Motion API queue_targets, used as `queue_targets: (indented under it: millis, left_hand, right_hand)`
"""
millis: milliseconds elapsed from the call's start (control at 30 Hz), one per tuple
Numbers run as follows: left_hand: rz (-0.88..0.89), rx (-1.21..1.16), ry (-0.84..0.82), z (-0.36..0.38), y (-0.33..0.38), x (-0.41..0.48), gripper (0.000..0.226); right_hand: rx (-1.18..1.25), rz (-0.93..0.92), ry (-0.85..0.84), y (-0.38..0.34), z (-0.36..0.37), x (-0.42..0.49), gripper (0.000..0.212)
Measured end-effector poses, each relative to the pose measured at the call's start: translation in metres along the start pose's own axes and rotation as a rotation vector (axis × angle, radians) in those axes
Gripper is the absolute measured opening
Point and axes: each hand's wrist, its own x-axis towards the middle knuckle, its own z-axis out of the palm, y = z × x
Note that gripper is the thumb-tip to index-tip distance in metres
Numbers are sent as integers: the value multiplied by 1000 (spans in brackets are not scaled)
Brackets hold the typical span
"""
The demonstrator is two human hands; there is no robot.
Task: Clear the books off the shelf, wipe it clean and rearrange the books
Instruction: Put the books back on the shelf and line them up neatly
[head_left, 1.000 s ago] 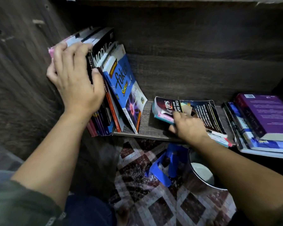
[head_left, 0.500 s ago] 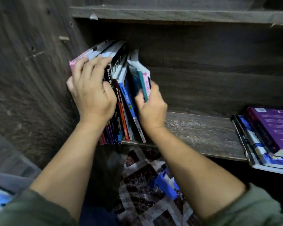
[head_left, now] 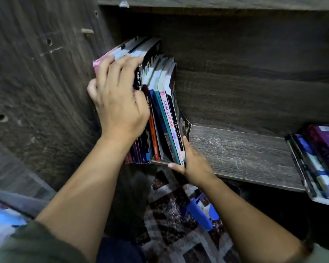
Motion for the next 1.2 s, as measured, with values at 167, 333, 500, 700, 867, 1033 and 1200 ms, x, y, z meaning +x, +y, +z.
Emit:
queue_targets:
  millis: [167, 333, 500, 700, 867, 1033, 1200]
  left_hand:
    - [-5, -14, 37, 3, 3, 1, 53]
    - [-17, -3, 35, 5, 4, -1, 46]
    - [-10, 86, -12, 4, 5, -5, 47]
    - [117, 128, -137, -4, 15, -13, 50]
    - [54, 116, -94, -9, 18, -21, 29]
    - [-5, 18, -110, -18, 32, -31, 31]
    - [-62, -54, -136, -17, 45, -23, 24]
  right_hand:
    - [231, -22, -7, -19, -5, 7, 114]
    - [556, -83, -139, -36, 1, 21, 120]
    - [339, -63, -252, -31, -29, 22, 115]
    - [312, -327, 155, -71, -101, 8, 99]
    - [206, -415, 175, -101, -141, 11, 88]
    - [263, -348, 94, -105, -152, 32, 79]
    - [378, -308, -39, -110, -158, 47, 76]
